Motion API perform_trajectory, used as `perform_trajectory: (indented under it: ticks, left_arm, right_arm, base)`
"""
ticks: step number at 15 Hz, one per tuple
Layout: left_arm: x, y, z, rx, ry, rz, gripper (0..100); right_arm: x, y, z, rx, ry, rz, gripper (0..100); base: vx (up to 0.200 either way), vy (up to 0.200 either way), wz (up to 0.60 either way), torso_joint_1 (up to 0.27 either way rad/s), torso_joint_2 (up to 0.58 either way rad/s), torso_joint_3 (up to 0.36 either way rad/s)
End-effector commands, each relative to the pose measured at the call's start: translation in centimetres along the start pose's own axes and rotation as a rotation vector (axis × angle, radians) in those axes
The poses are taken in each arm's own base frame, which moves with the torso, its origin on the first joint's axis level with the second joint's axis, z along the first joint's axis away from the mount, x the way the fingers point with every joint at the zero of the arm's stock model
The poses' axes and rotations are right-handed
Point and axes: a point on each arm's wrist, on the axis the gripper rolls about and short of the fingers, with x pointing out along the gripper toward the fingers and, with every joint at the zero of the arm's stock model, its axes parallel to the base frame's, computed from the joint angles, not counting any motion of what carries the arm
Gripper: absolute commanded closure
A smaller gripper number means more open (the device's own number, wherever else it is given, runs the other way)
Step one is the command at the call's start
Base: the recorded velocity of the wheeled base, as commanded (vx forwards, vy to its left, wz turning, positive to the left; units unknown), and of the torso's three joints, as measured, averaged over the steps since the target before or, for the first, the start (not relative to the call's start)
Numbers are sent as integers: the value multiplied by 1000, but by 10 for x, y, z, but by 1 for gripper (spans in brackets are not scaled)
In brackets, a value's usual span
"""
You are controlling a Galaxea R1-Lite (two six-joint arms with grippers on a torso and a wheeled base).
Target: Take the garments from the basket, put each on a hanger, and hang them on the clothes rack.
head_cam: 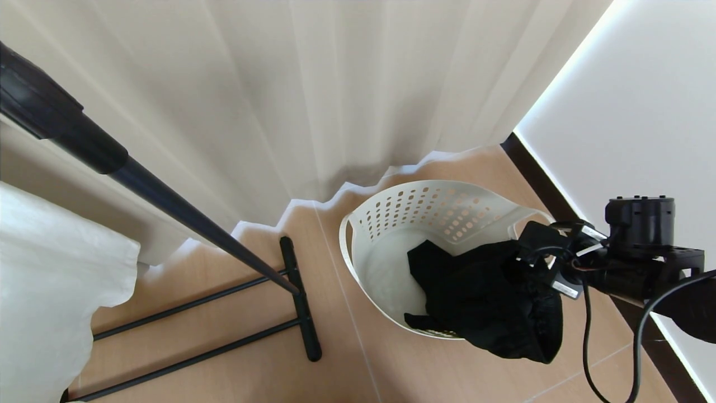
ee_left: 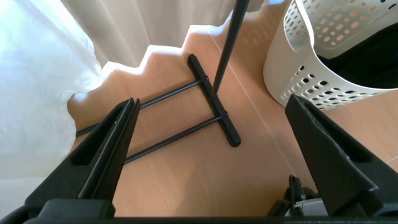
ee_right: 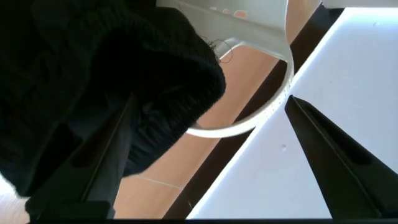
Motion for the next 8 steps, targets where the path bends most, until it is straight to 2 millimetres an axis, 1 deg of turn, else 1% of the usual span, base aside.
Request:
perform_trajectory:
  ticks: [1,4,7,8]
  left_arm:
    - [0,0,0,0,0,0,0]
    - [0,0,0,0,1,0,0]
    - [0,0,0,0,1,0,0]
    - [0,0,0,0,1,0,0]
  right_arm:
    - [22,7,-5,0,33,35,0]
    - [37,2,-10,17,50,31,0]
    - [39,-1,-13,22,56,25,0]
    - [44,0,-13,25,55,22,0]
  base:
    - [0,0,0,0,0,0]
    - [0,0,0,0,0,0]
    - [0,0,0,0,0,0]
    - [0,0,0,0,0,0]
